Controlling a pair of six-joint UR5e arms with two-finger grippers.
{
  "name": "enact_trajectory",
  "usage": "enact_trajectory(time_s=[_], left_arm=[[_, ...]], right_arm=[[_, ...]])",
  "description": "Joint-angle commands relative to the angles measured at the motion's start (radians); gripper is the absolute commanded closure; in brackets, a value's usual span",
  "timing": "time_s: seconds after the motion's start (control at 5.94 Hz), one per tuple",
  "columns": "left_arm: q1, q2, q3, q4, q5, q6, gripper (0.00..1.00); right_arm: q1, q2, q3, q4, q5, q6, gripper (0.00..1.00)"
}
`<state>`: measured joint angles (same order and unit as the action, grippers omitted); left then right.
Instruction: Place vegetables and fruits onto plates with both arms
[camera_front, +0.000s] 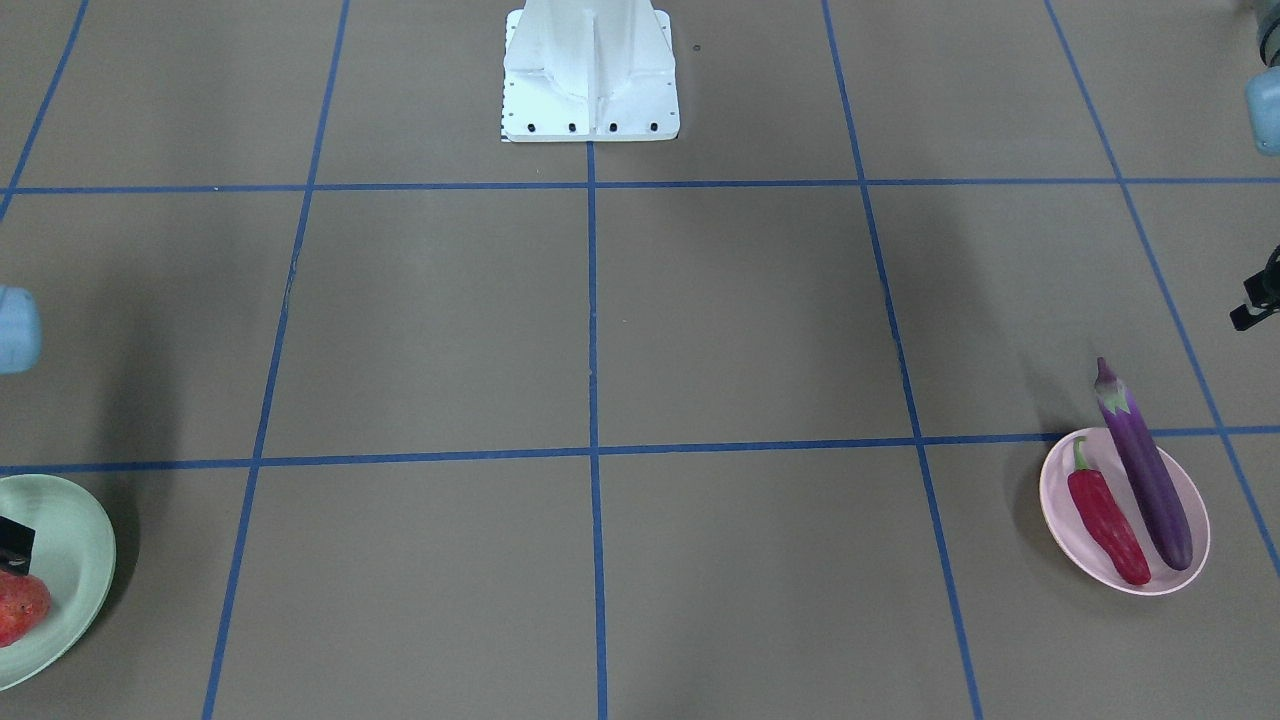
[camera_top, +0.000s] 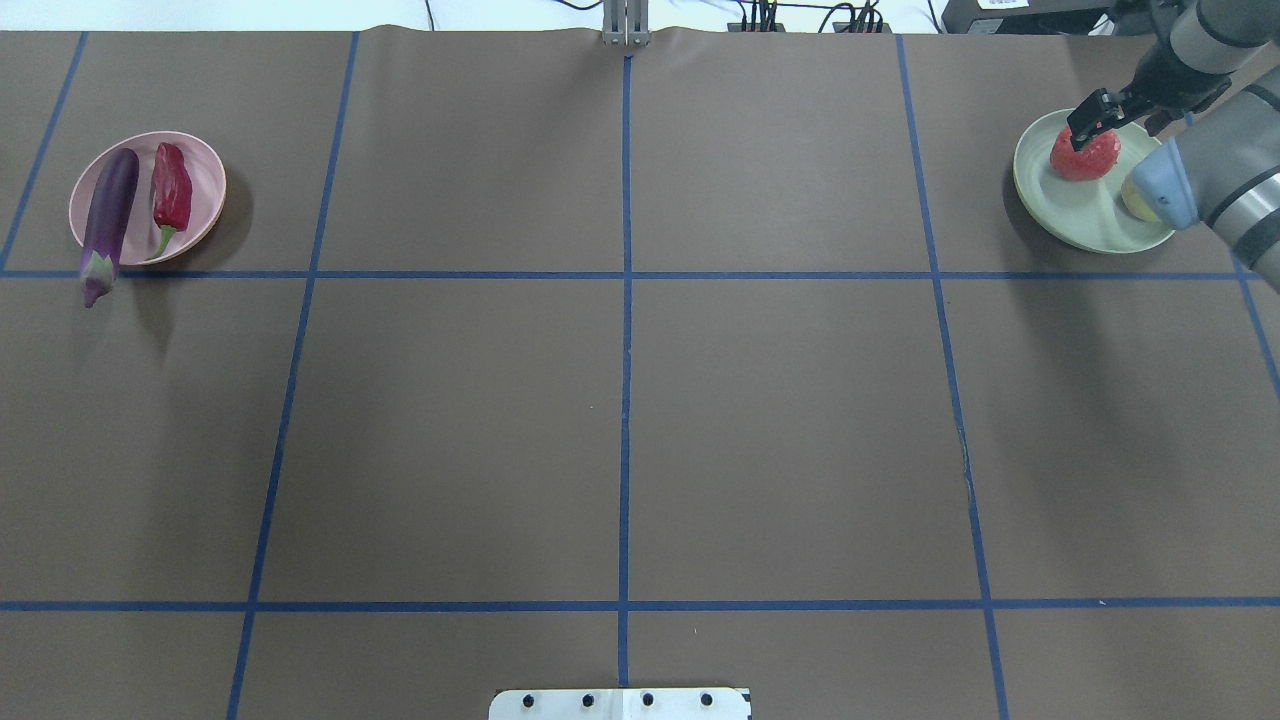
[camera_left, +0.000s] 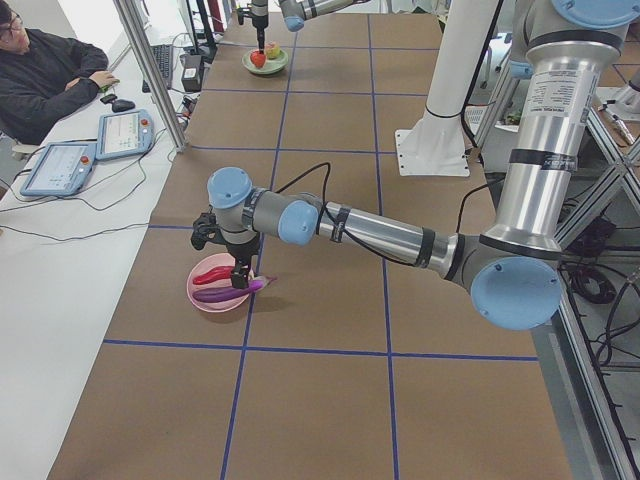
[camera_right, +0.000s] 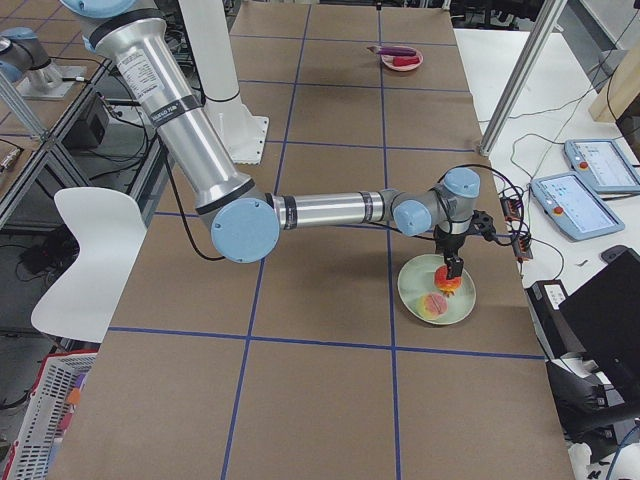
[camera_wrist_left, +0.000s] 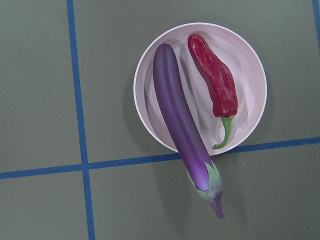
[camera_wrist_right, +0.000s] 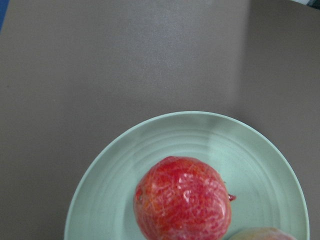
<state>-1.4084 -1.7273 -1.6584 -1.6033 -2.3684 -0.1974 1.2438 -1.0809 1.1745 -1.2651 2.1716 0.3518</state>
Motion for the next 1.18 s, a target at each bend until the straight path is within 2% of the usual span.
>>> enact_trajectory(time_s=[0.0,0.17,0.34,0.51,0.67,0.84,1.01], left_arm=[[-0.006,0.002,-0.003,0.002,0.000,0.028,0.00],[-0.018,0.015,-0.007,0.005,0.001,0.103,0.00],[-0.047,0.040,0.002,0.005,0.047,0.193,0.00],[-0.081,0.085,0.005,0.008,0.104,0.302,0.00],[-0.119,0.110,0.002,0.006,0.101,0.344,0.00],[-0.151,0.192,-0.023,-0.001,0.103,0.386,0.00],[-0.165,0.210,-0.035,-0.006,0.097,0.388,0.00]], right_arm=[[0.067,-0.130,0.243,-0.127,0.113,-0.010,0.00],[0.107,-0.233,0.354,-0.126,0.179,-0.010,0.00],[0.136,-0.404,0.499,-0.117,0.179,-0.010,0.00],[0.173,-0.477,0.543,-0.100,0.178,0.002,0.00],[0.193,-0.525,0.582,-0.100,0.168,0.003,0.00],[0.219,-0.556,0.585,-0.091,0.206,-0.008,0.00],[0.218,-0.600,0.590,-0.073,0.224,-0.007,0.00]])
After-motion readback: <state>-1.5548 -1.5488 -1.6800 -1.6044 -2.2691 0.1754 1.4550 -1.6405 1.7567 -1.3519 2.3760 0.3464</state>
